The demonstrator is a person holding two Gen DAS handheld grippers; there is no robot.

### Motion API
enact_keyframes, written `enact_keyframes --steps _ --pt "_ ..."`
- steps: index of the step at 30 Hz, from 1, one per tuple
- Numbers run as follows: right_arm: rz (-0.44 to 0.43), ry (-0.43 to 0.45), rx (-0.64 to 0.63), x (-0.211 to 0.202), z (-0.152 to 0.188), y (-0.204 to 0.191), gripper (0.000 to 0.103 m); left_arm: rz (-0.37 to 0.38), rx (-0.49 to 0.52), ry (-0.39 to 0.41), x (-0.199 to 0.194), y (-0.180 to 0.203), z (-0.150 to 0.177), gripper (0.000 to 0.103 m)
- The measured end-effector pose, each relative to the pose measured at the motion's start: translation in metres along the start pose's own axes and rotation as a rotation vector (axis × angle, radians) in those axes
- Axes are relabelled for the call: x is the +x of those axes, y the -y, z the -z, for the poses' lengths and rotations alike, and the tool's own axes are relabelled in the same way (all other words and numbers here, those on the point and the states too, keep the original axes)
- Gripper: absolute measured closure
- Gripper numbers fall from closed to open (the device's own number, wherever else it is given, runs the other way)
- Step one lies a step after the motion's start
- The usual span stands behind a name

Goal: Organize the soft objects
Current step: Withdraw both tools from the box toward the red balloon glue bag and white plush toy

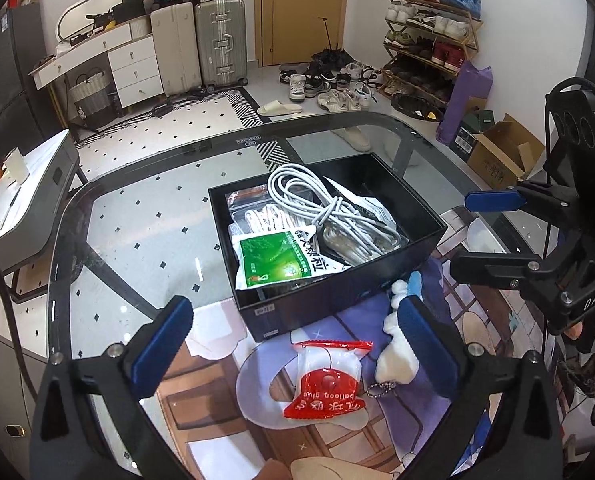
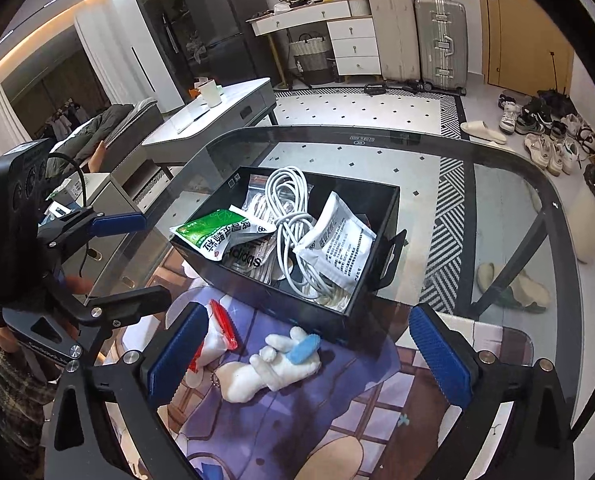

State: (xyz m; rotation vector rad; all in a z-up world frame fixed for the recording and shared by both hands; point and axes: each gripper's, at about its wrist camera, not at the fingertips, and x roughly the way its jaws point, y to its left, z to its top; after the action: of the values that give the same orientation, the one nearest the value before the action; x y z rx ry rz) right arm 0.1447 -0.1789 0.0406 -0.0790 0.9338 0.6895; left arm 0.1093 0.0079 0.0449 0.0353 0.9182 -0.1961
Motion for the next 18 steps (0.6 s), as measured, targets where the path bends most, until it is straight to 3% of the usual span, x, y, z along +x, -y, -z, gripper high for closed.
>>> enact_keyframes --steps 18 --pt "0.015 -0.022 0.039 0.005 0.026 -0.013 0.001 0.018 0.001 -0.014 0.001 0.009 0.039 0.0"
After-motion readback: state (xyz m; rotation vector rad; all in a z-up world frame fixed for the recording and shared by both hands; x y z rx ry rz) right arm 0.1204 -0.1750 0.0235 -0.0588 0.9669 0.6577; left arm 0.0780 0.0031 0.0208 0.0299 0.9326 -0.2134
